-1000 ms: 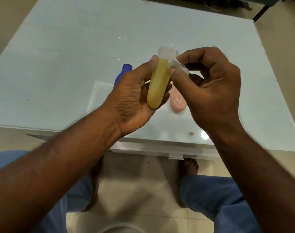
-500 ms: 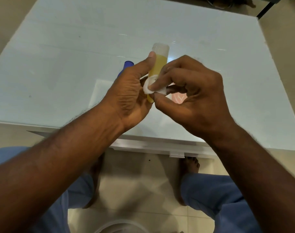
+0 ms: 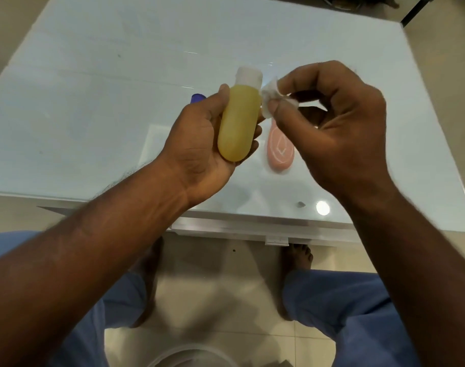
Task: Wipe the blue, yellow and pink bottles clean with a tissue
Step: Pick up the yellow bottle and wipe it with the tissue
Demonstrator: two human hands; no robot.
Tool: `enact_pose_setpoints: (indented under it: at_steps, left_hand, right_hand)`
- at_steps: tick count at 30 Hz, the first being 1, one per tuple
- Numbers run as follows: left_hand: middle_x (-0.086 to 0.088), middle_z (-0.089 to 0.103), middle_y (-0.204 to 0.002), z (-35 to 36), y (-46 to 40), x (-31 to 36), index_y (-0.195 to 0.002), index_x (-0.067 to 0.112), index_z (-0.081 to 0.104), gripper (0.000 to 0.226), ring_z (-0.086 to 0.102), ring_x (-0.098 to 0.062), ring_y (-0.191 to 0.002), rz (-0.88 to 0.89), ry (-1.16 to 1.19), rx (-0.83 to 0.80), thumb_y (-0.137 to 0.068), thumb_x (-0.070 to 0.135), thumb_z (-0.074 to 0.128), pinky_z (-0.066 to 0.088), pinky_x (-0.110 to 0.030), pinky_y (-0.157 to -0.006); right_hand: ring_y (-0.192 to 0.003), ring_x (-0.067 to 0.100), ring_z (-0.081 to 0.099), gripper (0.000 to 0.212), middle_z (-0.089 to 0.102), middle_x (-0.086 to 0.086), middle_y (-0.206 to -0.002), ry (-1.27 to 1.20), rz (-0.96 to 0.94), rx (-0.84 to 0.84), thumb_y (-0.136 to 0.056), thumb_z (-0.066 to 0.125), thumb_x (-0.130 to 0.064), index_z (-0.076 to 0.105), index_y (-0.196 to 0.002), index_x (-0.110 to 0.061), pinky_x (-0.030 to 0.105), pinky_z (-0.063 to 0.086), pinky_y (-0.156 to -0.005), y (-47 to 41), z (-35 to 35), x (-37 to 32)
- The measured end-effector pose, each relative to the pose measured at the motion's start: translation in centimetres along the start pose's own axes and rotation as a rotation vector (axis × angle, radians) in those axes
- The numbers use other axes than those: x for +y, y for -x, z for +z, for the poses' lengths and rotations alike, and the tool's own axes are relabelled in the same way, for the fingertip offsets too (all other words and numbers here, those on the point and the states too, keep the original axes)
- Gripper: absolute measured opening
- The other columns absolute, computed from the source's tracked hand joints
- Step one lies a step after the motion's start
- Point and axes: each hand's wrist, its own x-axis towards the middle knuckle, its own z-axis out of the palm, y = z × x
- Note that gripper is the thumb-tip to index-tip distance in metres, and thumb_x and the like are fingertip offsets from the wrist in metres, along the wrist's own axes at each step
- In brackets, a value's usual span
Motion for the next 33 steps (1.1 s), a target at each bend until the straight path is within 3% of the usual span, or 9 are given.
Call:
enact_pose_setpoints:
  at_steps: [5,8,11,14,17,21,26,29,33]
  left_hand:
    - [-0.019,0.06,-0.147,0.1,-0.5,-0.8,-0.159,0.015,0.036,0.056,0.064,-0.036,-0.13,0.016,0.119,-0.002,-0.108,0.037,0.045,0.05,-0.05,-0.111]
    - [-0.016,0.064,-0.144,0.2,-0.4,-0.3,-0.15,0.005,0.049,0.053,0.063,-0.033,-0.133,0.042,0.123,0.06,-0.113,0.039,0.033,0.052,-0.044,-0.11]
    - [-0.01,0.07,-0.134,0.0,-0.2,0.3,-0.147,0.005,0.053,0.055,0.07,-0.024,-0.119,0.061,0.147,0.064,-0.114,0.041,0.027,0.059,-0.039,-0.097]
    - [-0.009,0.07,-0.127,-0.2,-0.1,0.5,-0.146,0.006,0.054,0.057,0.069,-0.022,-0.113,0.045,0.18,0.058,-0.113,0.043,0.027,0.058,-0.038,-0.097]
    - [-0.01,0.071,-0.125,-0.2,-0.2,0.3,-0.146,0.006,0.054,0.057,0.069,-0.021,-0.111,0.03,0.221,0.048,-0.113,0.043,0.027,0.057,-0.037,-0.097]
    - [-0.008,0.076,-0.104,-0.4,-0.4,0.2,-0.13,0.005,0.063,0.056,0.071,-0.017,-0.095,0.021,0.269,0.042,-0.113,0.044,0.026,0.053,-0.037,-0.102]
    - [-0.006,0.078,-0.094,-0.4,-0.3,0.2,-0.119,0.006,0.067,0.057,0.071,-0.015,-0.086,0.005,0.265,0.055,-0.113,0.045,0.026,0.059,-0.032,-0.087]
    - [-0.006,0.077,-0.095,-0.4,-0.3,0.1,-0.124,0.006,0.066,0.057,0.071,-0.015,-0.085,-0.001,0.265,0.07,-0.113,0.046,0.026,0.061,-0.031,-0.083]
    - [-0.008,0.072,-0.107,-0.3,-0.3,0.0,-0.139,0.006,0.061,0.06,0.067,-0.018,-0.099,0.019,0.244,0.059,-0.112,0.048,0.028,0.057,-0.036,-0.098]
  right_hand:
    - [-0.096,0.007,0.074,0.011,0.075,-0.004,-0.105,0.02,0.027,-0.064,-0.098,0.08,-0.012,0.077,-0.108,-0.008,0.017,0.063,-0.083,0.6,0.7,0.0]
    - [-0.091,0.008,0.076,0.01,0.077,-0.007,-0.103,-0.009,0.07,-0.148,-0.095,0.083,-0.011,0.08,-0.105,-0.01,0.021,0.065,-0.08,0.9,0.8,0.1]
    - [-0.09,0.017,0.079,0.01,0.08,0.002,-0.104,-0.011,0.086,-0.203,-0.094,0.084,-0.011,0.081,-0.103,-0.008,0.035,0.068,-0.078,1.2,1.2,0.1]
    - [-0.089,0.02,0.079,0.01,0.081,0.002,-0.102,-0.025,0.107,-0.217,-0.094,0.085,-0.013,0.082,-0.102,-0.009,0.039,0.068,-0.076,1.3,1.3,0.0]
    - [-0.087,0.018,0.079,0.01,0.081,0.0,-0.099,-0.036,0.136,-0.233,-0.094,0.085,-0.017,0.082,-0.101,-0.011,0.039,0.069,-0.075,1.3,1.3,0.0]
    - [-0.087,0.019,0.08,0.009,0.081,-0.002,-0.096,-0.048,0.156,-0.251,-0.094,0.086,-0.018,0.083,-0.1,-0.012,0.039,0.069,-0.076,1.4,1.4,-0.2]
    - [-0.087,0.018,0.079,0.007,0.082,0.0,-0.097,-0.045,0.141,-0.276,-0.092,0.086,-0.015,0.083,-0.098,-0.014,0.039,0.069,-0.075,1.5,1.4,-0.4]
    - [-0.086,0.018,0.078,0.008,0.081,-0.001,-0.097,-0.041,0.125,-0.29,-0.09,0.086,-0.014,0.083,-0.097,-0.016,0.037,0.067,-0.073,1.5,1.4,-0.5]
    - [-0.084,0.016,0.076,0.011,0.08,-0.004,-0.094,-0.049,0.109,-0.316,-0.089,0.088,-0.01,0.084,-0.098,-0.016,0.03,0.066,-0.071,1.6,1.5,-0.7]
